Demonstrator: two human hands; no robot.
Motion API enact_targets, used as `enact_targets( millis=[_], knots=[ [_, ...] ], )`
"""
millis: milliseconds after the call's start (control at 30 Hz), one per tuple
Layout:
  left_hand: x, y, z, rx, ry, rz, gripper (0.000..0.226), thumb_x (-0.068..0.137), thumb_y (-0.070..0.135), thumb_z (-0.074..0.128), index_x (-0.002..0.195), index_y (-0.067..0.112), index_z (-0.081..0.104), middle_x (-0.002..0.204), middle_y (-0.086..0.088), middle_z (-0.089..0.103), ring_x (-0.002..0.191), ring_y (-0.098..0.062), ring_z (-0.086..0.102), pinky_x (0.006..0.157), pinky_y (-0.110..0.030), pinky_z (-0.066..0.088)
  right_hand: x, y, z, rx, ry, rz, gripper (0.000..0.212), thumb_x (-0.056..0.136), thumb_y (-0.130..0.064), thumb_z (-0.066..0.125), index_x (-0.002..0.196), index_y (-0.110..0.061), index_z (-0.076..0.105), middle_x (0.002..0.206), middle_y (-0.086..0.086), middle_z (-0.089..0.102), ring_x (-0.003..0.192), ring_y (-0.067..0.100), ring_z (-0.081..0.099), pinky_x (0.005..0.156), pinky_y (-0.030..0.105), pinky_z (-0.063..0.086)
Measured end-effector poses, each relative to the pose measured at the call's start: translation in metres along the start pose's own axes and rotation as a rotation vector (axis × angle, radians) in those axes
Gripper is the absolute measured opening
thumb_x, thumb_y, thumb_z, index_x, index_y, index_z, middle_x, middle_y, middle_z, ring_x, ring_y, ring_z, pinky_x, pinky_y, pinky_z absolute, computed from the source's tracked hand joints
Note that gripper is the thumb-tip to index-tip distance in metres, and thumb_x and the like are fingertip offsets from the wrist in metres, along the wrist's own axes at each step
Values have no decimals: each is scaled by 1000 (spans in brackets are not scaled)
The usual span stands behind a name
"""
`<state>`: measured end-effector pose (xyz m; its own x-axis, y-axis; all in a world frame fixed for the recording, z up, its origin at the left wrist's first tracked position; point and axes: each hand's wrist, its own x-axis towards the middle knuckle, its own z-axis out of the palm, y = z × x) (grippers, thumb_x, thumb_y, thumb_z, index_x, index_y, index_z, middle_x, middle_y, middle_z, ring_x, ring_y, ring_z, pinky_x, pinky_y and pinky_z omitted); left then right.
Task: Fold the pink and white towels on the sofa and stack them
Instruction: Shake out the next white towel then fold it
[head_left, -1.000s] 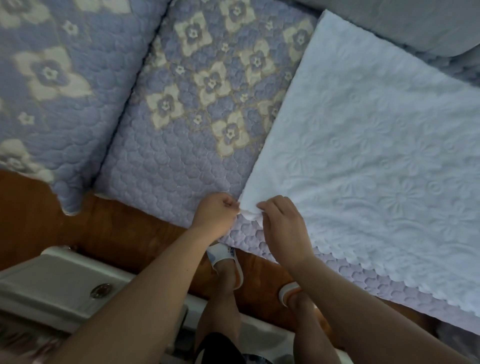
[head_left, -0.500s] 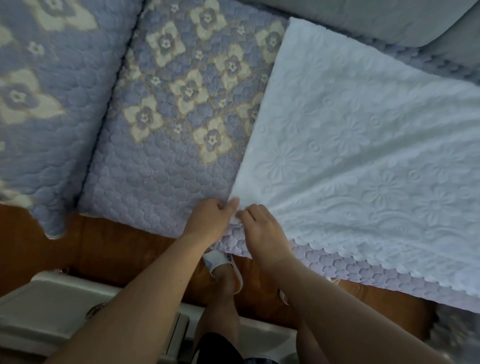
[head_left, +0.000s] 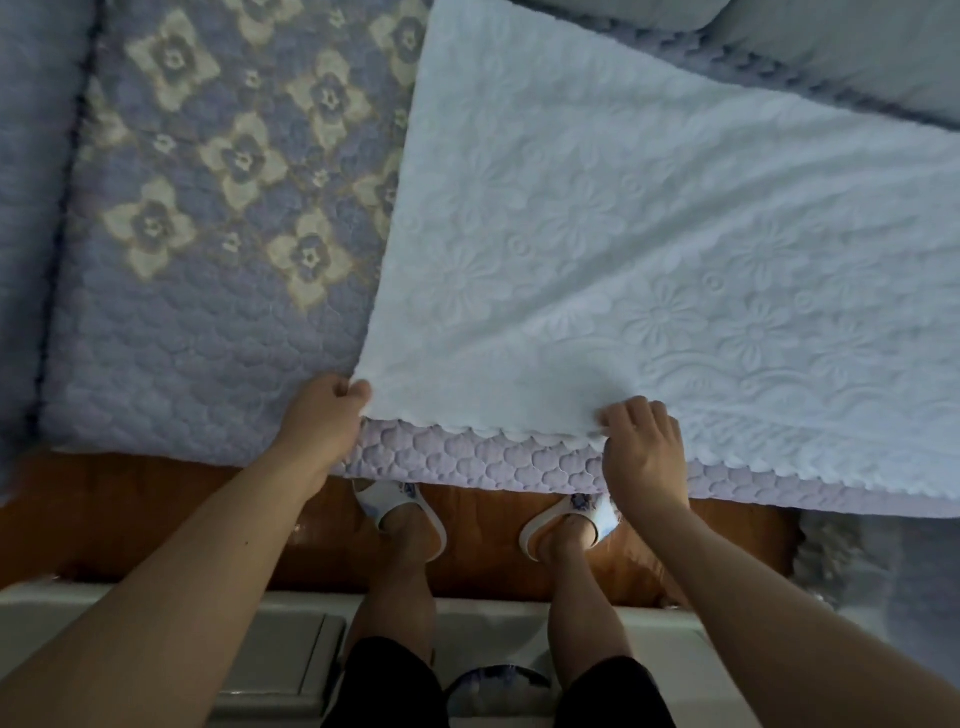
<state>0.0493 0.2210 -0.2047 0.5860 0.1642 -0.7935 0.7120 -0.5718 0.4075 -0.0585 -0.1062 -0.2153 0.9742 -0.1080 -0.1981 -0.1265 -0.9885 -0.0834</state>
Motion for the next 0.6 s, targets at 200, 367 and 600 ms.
enact_targets(
  millis=[200,367,600],
  knots=[
    [0,-3,2,242,64,101,27,105,28,46,106,5,59,93,-10,59,79,-22,52,66,-34,37,-6,20,5,-93,-199,-276,50,50,12,69,93,-12,58,92,6,53,81,26,48,71,36,44],
    [-12,3,11,324,241,120,17,99,15,55,110,3,53,102,-19,58,90,-33,53,75,-40,39,-12,21,2,-25,-293,-209,43,72,2,64,112,-13,57,110,8,53,96,27,52,84,38,51],
    [-63,55,124,861,102,921,57,77,3,67,133,11,58,134,-16,56,122,-36,50,96,-48,47,-49,87,-25,115,-260,1,63,84,-8,56,144,-19,37,153,10,33,141,29,32,117,45,35]
  ],
)
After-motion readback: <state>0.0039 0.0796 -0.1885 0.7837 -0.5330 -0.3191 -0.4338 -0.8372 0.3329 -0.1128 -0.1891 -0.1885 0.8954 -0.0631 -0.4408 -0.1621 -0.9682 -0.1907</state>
